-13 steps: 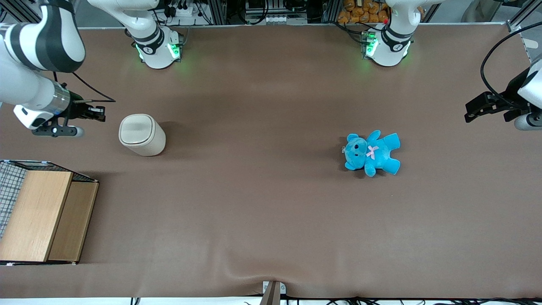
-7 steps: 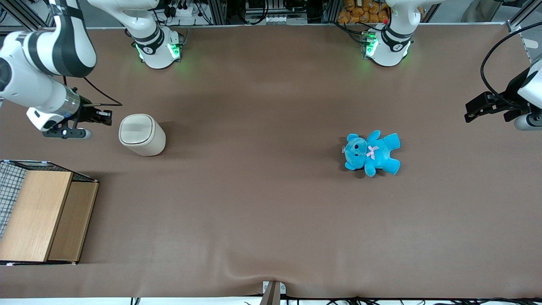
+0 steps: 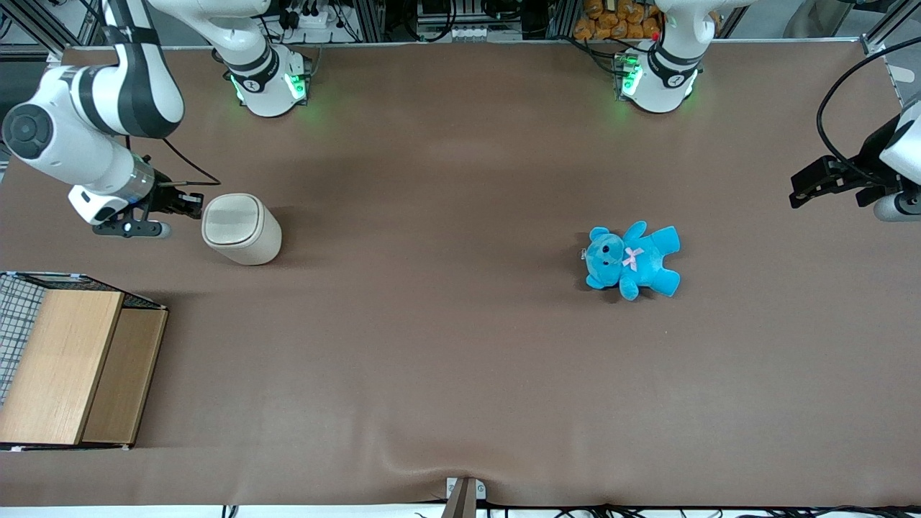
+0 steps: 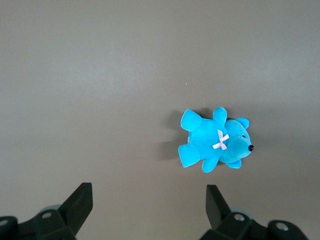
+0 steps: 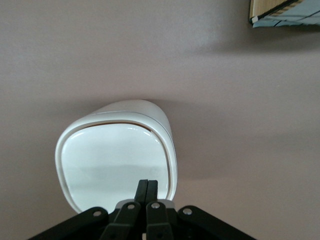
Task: Open trash can with right arm
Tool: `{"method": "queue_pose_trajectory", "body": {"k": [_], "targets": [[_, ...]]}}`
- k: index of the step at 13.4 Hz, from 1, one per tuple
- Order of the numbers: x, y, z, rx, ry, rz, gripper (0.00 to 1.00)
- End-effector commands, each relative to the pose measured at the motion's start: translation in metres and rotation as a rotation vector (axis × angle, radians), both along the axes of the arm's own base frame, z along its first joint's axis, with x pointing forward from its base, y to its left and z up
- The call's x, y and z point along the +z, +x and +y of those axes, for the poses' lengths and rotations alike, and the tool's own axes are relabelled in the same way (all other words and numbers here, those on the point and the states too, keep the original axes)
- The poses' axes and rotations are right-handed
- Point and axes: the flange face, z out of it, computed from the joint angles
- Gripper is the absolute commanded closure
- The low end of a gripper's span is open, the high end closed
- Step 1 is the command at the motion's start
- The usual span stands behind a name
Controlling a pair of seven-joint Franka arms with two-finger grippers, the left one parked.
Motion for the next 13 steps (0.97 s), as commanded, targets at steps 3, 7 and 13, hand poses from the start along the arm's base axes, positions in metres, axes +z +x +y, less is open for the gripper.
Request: {"method": "queue_pose_trajectory", "body": {"k": [3,7,13], "targets": [[-0.028,-0.009,0.000,0.002,-0.004,-0.006,1.00],[-0.035,-0.010,0.000,0.001,-0.003,0.008,1.00],[-0.051,-0.007,-0.002,-0.003,-0.004,0.008,1.00]]}}
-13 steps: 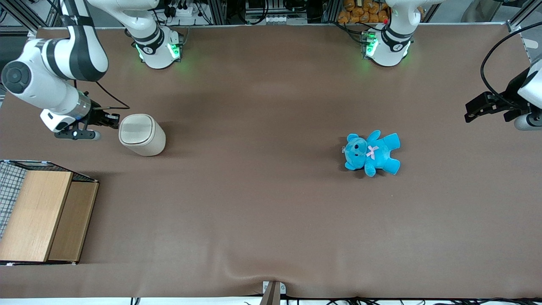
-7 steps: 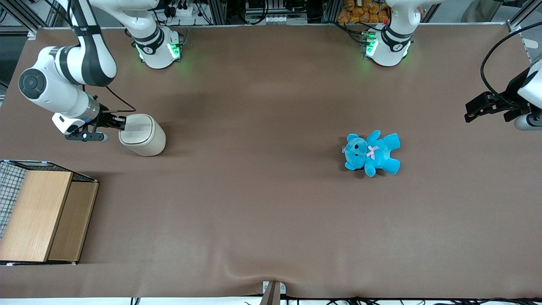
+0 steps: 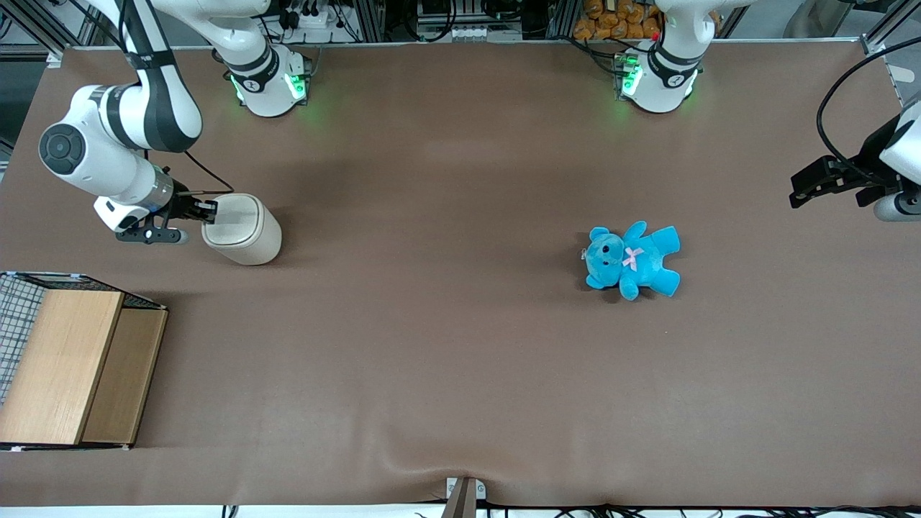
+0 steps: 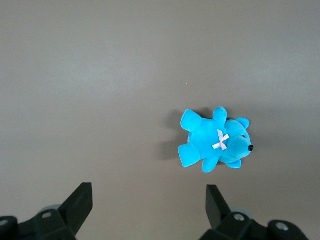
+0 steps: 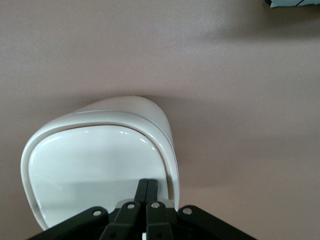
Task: Open trash can with right arm
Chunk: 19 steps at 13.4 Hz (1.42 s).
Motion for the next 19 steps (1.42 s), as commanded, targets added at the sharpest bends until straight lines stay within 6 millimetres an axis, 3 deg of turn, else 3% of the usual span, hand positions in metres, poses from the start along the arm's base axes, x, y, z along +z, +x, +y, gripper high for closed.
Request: {"method": "queue_pose_trajectory", "body": {"k": [1,6,9,12,15,16,19], "targets": [[-0.013,-0.004,-0.002,-0.002,-0.002,-0.001,1.00],[-0.008,-0.007,0.001,0.003,0.000,0.016,1.00],[0.020,0.000,0.004,-0.004,0.000,0.024,1.00],[0.066,0.020,0.008,-0.009,0.003,0.075,1.00],[0.106,0.031,0.029,-0.041,-0.008,0.115,1.00],[0.118,0.033,0.045,-0.057,-0.010,0.134,1.00],[0.133,0.032,0.081,-0.088,-0.017,0.148,1.00]]}}
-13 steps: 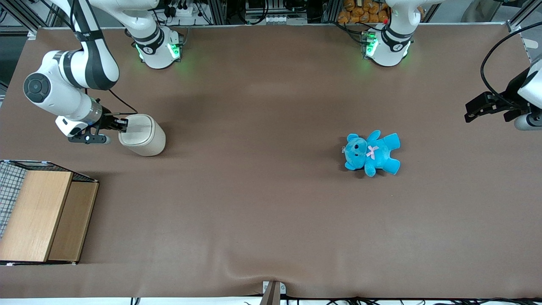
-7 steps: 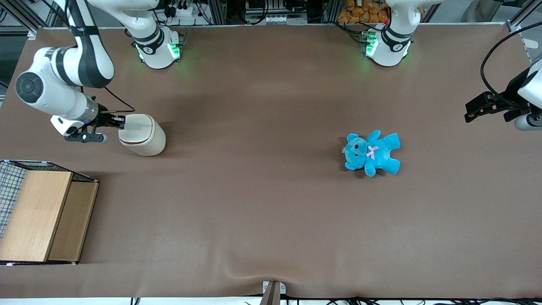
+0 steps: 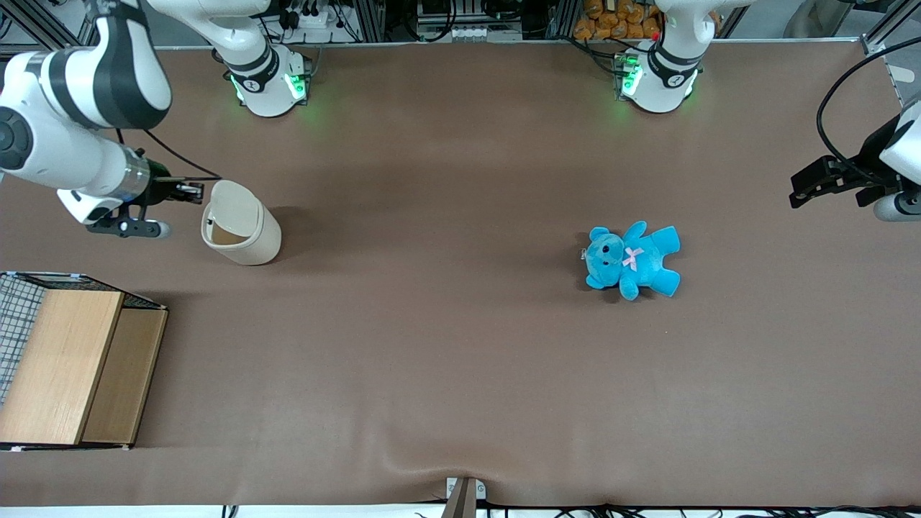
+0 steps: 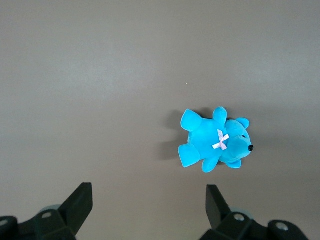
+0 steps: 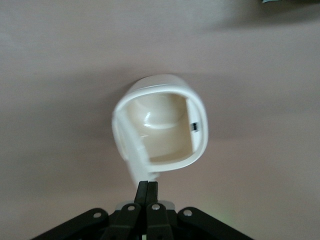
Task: Open trash can with right arm
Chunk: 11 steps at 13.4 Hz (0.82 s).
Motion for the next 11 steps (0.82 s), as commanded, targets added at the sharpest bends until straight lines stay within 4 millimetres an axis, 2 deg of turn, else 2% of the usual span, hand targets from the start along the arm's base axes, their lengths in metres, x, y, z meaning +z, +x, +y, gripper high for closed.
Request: {"method": "queue_pose_trajectory", "body": {"k": [1,2,3,4,6,8,11], "targets": [[0.018,0.003,0.021,-0.018,-0.002,-0.010,0.88],[0.030,0.007,0.023,-0.015,-0.001,-0.015,0.68],[0.048,0.012,0.023,-0.012,0.002,-0.021,0.28],[0.067,0.016,0.023,-0.012,0.005,-0.033,0.00],[0.098,0.025,0.022,-0.001,0.014,-0.071,0.00],[0.127,0.032,0.012,-0.013,0.019,-0.099,0.00],[0.163,0.037,0.007,-0.019,0.025,-0.141,0.00]]}}
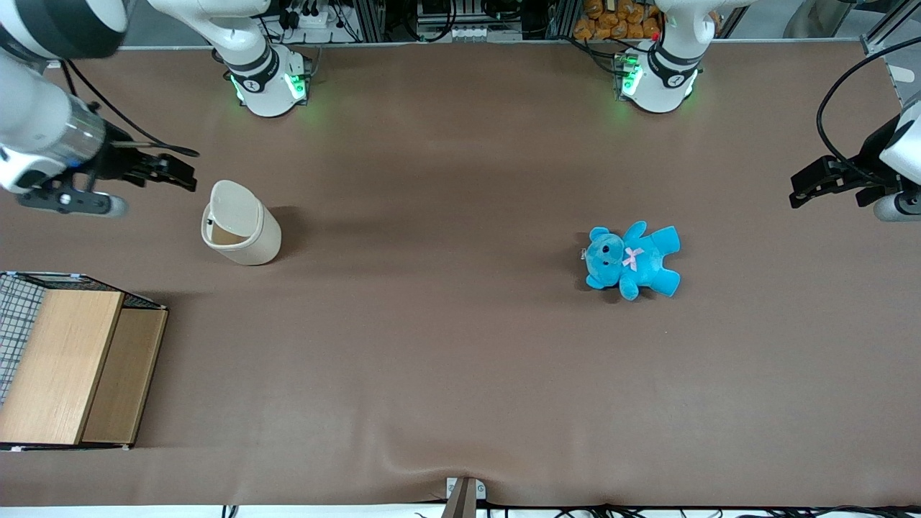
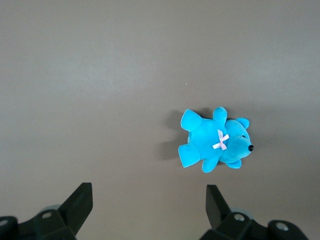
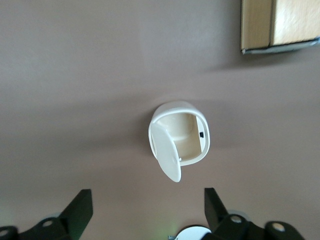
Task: Open trash can with right arm
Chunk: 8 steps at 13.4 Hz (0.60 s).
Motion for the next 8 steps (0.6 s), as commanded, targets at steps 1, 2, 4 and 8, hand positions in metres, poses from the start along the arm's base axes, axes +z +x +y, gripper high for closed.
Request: {"method": "queue_pose_trajectory", "body": {"k": [1,2,4,8], "targets": [[0.024,0.009,-0.009,-0.007,0.019,-0.007,0.00],[0.031,0.010,-0.013,-0.013,0.020,-0.019,0.00],[0.051,0.009,-0.021,-0.027,0.021,-0.049,0.00],[0.069,0.010,-0.074,0.061,0.042,-0.102,0.00]]}}
